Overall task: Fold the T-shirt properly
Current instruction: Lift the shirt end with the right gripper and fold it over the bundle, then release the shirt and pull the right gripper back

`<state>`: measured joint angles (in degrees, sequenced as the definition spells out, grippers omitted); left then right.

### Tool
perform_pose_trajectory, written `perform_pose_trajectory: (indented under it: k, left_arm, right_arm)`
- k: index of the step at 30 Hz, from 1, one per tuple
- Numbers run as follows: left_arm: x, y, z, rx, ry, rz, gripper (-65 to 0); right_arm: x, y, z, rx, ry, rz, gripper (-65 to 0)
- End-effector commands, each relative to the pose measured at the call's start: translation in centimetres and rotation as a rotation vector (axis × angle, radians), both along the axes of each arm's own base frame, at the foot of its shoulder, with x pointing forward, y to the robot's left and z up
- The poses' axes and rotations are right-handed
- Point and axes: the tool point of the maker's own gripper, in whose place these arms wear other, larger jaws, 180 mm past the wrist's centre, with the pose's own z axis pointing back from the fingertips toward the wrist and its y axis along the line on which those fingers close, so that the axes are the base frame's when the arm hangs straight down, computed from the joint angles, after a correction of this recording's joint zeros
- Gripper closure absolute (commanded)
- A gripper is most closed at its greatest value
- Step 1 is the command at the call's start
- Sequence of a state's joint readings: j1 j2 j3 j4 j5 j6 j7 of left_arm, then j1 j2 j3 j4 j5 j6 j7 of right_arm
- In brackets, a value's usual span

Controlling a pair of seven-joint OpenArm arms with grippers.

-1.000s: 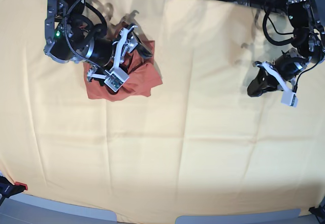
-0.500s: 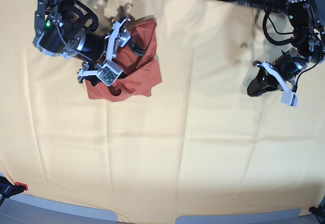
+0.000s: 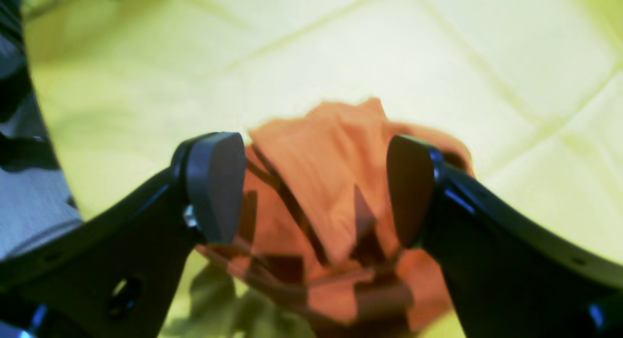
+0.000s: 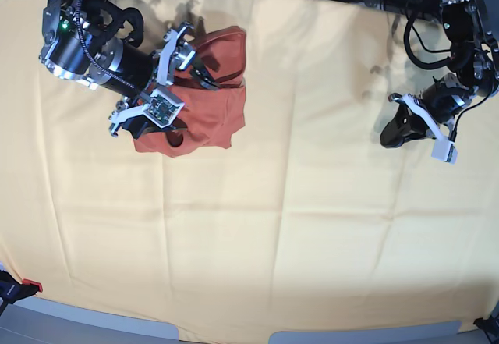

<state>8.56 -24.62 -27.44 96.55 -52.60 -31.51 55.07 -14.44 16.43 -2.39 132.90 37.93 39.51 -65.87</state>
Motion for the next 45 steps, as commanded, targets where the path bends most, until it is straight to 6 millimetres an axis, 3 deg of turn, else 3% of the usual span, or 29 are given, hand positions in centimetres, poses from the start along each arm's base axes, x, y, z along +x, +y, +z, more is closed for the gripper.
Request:
perform_pose_trajectory:
  k: [1, 4, 10, 17, 20, 21, 24, 25, 30, 40, 45]
  left_arm:
    - [0.7, 0.2, 1.6, -0.008, -0.056, 0.0, 0.0]
    - [0.7, 0.2, 1.6, -0.009, -0.056, 0.0, 0.0]
    - [0.7, 0.1, 1.8, -0.02, -0.06, -0.002, 0.0]
    - [0.6, 0.1, 1.7, -0.019, -0.055, -0.002, 0.0]
    - [0.7, 0.0, 1.7, -0.023, -0.058, -0.002, 0.0]
    - [0.7, 0.1, 1.7, -0.023, -0.058, -0.002, 0.0]
    - [0.6, 0.1, 1.7, -0.022, -0.057, -0.002, 0.0]
    - [0.6, 0.1, 1.7, -0.022, -0.057, -0.002, 0.0]
    - [0.7, 0.1, 1.7, -0.023, -0.057, -0.002, 0.0]
    - [-0.1, 0.0, 0.9, -0.024, -0.031, -0.002, 0.0]
    - [-0.3, -0.1, 0.7, -0.029, -0.025, -0.001, 0.0]
  right_arm:
    - [-0.4, 0.1, 0.3, 0.009, -0.01, 0.02, -46.6]
    - [-1.1, 0.2, -0.1, 0.018, 0.012, 0.022, -45.6]
    - [-0.7, 0.1, -0.8, 0.031, 0.027, 0.009, -34.3]
    - [0.5, -1.1, -3.6, 0.024, 0.061, -0.049, -34.2]
    - [0.5, -1.1, -3.6, 0.024, 0.062, -0.049, -34.0]
    - [0.5, -1.1, -3.6, 0.024, 0.062, -0.049, -31.6]
    - [0.5, -1.1, -3.7, 0.021, 0.065, -0.05, -11.2]
    - [0.5, -1.1, -3.6, 0.024, 0.062, -0.049, -7.6]
    - [0.7, -1.0, -3.4, 0.029, 0.055, -0.048, -2.5]
    - [3.4, 1.6, 0.9, 0.181, -0.055, -0.019, -3.0]
    - [4.1, 4.4, 1.0, 0.21, -0.051, 0.059, -3.2]
